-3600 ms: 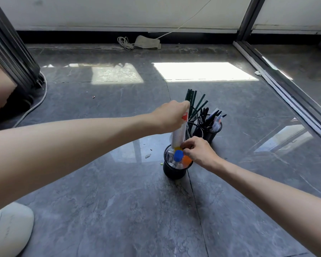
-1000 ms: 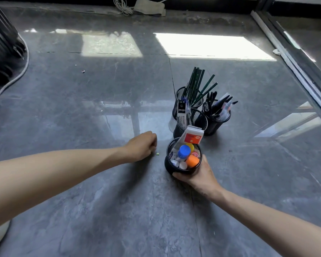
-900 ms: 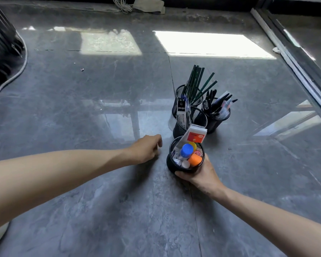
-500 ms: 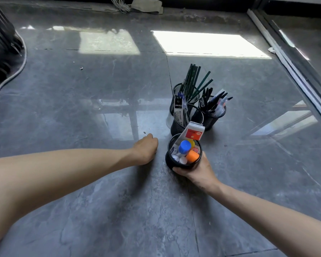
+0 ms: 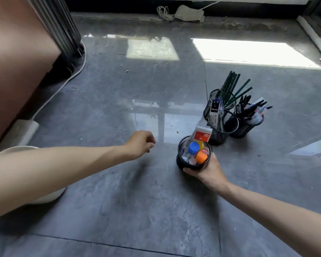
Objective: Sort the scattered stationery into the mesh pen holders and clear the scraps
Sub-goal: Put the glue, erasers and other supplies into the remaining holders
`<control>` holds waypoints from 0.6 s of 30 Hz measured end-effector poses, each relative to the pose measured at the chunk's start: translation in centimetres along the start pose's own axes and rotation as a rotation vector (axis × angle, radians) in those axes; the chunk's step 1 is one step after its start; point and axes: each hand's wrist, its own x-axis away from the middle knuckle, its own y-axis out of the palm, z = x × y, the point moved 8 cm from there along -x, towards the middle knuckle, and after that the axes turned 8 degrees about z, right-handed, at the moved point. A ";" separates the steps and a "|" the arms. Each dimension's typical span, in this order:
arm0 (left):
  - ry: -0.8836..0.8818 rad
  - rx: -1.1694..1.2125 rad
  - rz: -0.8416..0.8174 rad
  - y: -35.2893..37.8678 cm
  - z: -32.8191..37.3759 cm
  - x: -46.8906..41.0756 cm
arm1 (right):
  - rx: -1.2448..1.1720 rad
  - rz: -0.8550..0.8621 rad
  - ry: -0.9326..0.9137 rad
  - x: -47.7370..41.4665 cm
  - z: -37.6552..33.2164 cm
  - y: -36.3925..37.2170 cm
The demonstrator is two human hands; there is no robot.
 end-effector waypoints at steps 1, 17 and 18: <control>-0.009 0.013 0.022 -0.9 -0.2 0.7 | -0.002 -0.027 -0.024 0.2 -0.8 1.0; -0.222 -0.170 0.718 -20.3 -9.2 17.4 | -0.163 -0.387 -0.317 5.2 -13.5 17.0; -0.279 -0.173 0.746 -20.7 -10.2 18.3 | -0.167 -0.386 -0.318 5.3 -13.5 17.3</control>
